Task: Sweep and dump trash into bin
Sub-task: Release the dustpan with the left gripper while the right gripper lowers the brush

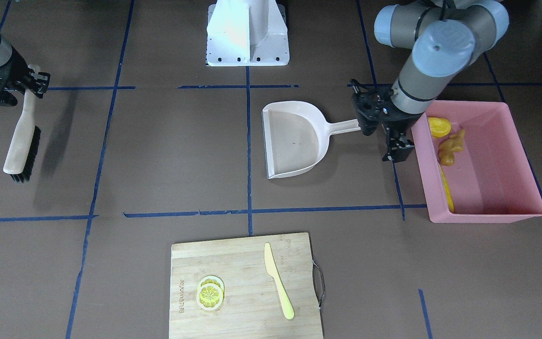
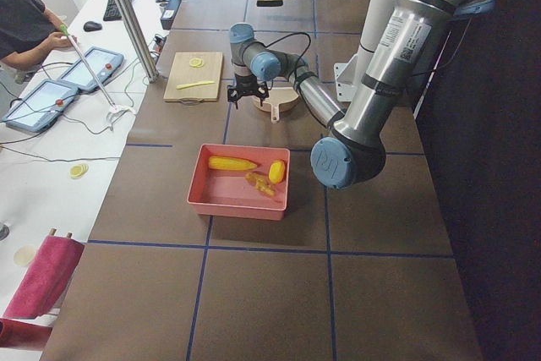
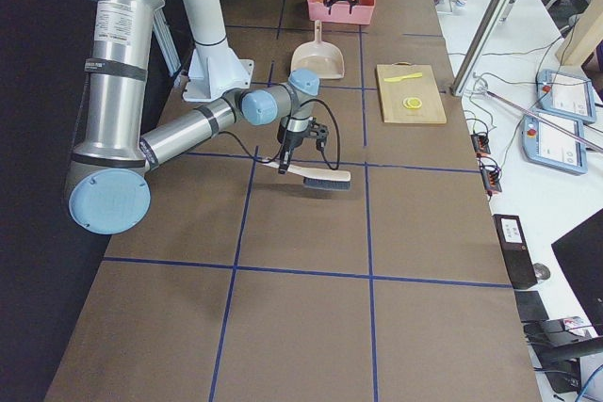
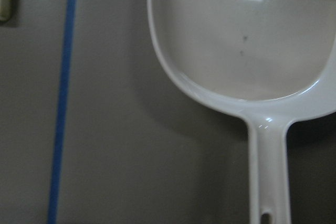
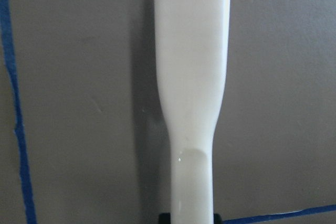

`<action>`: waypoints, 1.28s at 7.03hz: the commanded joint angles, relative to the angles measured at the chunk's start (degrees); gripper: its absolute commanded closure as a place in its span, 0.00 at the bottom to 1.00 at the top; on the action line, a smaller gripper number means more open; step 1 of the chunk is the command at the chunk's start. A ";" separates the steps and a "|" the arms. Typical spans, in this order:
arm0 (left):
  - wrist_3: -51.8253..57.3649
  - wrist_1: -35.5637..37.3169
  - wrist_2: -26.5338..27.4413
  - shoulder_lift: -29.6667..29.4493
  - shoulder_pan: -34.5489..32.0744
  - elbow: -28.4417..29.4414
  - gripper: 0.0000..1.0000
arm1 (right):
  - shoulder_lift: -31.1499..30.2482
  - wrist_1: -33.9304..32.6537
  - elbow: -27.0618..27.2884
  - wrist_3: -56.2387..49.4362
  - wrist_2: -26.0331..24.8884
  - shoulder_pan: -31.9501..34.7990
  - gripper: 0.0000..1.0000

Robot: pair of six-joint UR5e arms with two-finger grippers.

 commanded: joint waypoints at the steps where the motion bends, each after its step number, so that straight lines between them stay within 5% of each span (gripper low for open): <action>1: 0.03 0.19 -0.03 2.96 -7.89 -0.06 0.00 | -2.39 4.18 -3.38 -2.25 -0.07 0.11 0.96; 3: -0.15 0.19 0.06 3.33 -9.33 -0.15 0.00 | -5.28 16.22 -7.80 -1.46 2.02 1.68 0.97; 9: -0.68 0.19 0.15 3.94 -12.67 0.90 0.00 | -6.09 16.79 -9.56 1.97 5.03 2.75 0.89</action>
